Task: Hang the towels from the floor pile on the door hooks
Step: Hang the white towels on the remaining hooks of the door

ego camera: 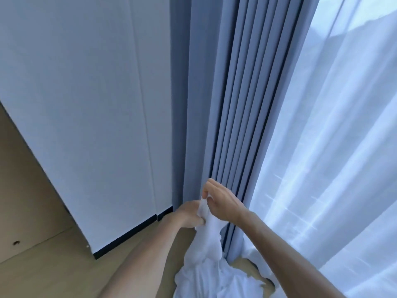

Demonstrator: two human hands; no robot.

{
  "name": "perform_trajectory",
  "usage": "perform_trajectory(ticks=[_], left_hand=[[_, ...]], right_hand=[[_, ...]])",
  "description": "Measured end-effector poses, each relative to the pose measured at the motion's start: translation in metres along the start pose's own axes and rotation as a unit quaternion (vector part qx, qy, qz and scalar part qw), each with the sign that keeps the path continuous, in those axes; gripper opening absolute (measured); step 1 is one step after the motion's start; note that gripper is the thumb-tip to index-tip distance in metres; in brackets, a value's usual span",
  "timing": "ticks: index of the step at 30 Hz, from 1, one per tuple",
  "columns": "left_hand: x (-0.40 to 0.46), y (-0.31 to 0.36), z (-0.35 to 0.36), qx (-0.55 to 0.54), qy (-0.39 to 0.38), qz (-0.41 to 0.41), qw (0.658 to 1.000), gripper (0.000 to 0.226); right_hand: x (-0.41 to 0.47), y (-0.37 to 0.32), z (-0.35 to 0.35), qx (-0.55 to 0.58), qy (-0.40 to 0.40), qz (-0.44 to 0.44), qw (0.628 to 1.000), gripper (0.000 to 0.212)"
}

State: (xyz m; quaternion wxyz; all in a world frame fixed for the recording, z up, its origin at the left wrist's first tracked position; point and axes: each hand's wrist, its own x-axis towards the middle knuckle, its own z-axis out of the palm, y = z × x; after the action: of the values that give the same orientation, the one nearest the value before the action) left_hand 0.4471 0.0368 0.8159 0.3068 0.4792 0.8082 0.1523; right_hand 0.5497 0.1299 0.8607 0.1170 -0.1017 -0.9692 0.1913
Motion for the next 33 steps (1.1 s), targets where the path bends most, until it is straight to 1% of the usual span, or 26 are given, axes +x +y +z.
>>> perform_trajectory(ticks=[2, 5, 8, 10, 12, 14, 15, 18, 20, 22, 24, 27, 30, 33], left_hand=[[-0.022, -0.006, -0.007, -0.022, 0.039, -0.018, 0.999, 0.017], [-0.053, -0.026, -0.021, -0.053, 0.087, -0.032, 0.994, 0.026], [-0.083, -0.053, -0.043, -0.065, 0.129, -0.053, 0.988, 0.018], [-0.107, -0.071, -0.062, -0.065, 0.167, -0.077, 0.981, 0.028], [-0.132, -0.087, -0.082, -0.078, 0.202, -0.086, 0.972, 0.029], [-0.155, -0.096, -0.101, -0.091, 0.229, -0.082, 0.966, 0.021], [-0.164, -0.099, -0.110, -0.093, 0.240, -0.076, 0.963, 0.020], [-0.188, -0.101, -0.131, -0.073, 0.256, -0.068, 0.961, 0.023], [-0.203, -0.107, -0.141, -0.070, 0.263, -0.075, 0.959, 0.022], [-0.223, -0.119, -0.150, -0.079, 0.273, -0.091, 0.954, 0.021], [-0.248, -0.139, -0.159, -0.109, 0.293, -0.101, 0.945, 0.022], [-0.287, -0.176, -0.166, -0.146, 0.307, -0.112, 0.934, 0.017], [-0.321, -0.206, -0.167, -0.148, 0.295, -0.126, 0.936, 0.016], [-0.355, -0.229, -0.170, -0.145, 0.284, -0.137, 0.938, 0.014]], right_hand=[[0.010, -0.022, -0.009, -0.008, 0.013, -0.030, 0.999, 0.029], [0.023, -0.047, -0.021, -0.007, 0.037, -0.064, 0.997, 0.027], [0.034, -0.065, -0.031, 0.012, 0.063, -0.073, 0.995, 0.026], [0.043, -0.076, -0.033, 0.016, 0.070, -0.074, 0.995, 0.025], [0.054, -0.089, -0.032, -0.014, 0.054, -0.058, 0.997, 0.026], [0.065, -0.106, -0.026, -0.068, 0.016, -0.035, 0.997, 0.029], [0.070, -0.116, -0.020, -0.082, -0.008, -0.038, 0.996, 0.032], [0.083, -0.160, 0.011, -0.059, -0.077, -0.108, 0.989, 0.045], [0.091, -0.195, 0.036, -0.029, -0.098, -0.131, 0.986, 0.039], [0.100, -0.225, 0.055, -0.001, -0.082, -0.123, 0.989, 0.024], [0.109, -0.251, 0.065, 0.015, -0.067, -0.126, 0.990, 0.019], [0.120, -0.285, 0.071, 0.052, -0.057, -0.154, 0.985, 0.018], [0.129, -0.321, 0.079, 0.091, -0.063, -0.164, 0.980, 0.021], [0.137, -0.353, 0.093, 0.121, -0.076, -0.172, 0.975, 0.019]])
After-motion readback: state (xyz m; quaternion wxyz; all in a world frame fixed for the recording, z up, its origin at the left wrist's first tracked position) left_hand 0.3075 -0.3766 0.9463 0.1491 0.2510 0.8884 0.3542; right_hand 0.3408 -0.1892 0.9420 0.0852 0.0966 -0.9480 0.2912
